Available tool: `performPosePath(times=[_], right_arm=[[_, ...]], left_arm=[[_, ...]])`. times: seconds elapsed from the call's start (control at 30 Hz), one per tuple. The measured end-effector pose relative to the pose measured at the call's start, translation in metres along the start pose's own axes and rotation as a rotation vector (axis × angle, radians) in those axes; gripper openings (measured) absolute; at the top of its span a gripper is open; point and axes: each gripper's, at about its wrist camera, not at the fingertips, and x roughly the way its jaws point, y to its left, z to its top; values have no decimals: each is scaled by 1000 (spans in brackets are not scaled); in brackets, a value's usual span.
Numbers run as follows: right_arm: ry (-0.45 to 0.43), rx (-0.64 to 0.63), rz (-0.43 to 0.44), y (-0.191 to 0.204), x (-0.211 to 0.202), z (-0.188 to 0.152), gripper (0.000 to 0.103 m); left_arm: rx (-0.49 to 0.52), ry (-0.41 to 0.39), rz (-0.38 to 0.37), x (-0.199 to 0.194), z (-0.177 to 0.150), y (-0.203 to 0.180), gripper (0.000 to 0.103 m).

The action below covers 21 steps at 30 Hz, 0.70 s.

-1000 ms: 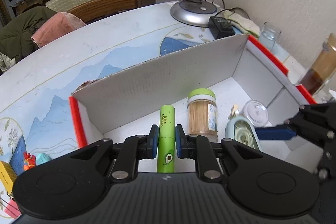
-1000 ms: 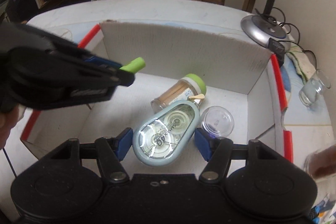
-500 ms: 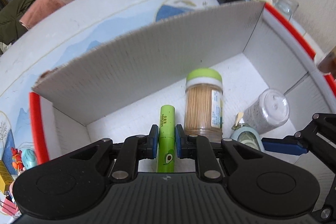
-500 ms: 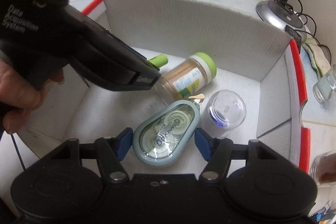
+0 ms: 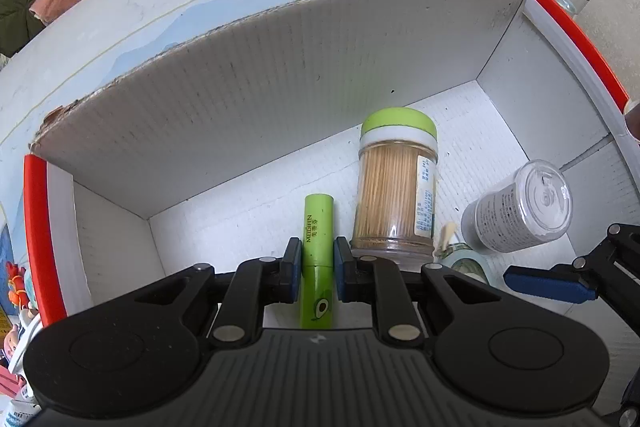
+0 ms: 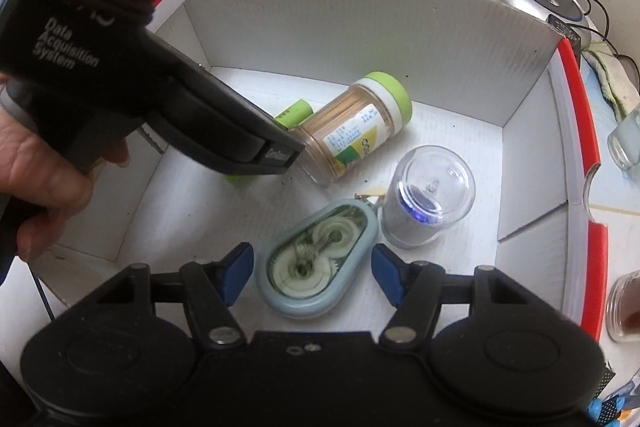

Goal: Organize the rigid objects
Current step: 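Open both grippers to drop highlighter and dispenser into the box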

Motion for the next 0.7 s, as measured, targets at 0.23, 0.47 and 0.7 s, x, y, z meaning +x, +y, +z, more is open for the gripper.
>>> performPosePath(times=[0.23,0.47,0.7], right_arm=[[-16,19,9,-3,-4,-2,71],[-44,24,8,-1,-15,-3,72],[-77,24,5,5,-30,-1,73]], left_arm=[[-29,6,-33,-4,-4,6,17],[-32,-51,-55,-26,-7,8,17],[-28,-132,-82,-52,-18,10,17]])
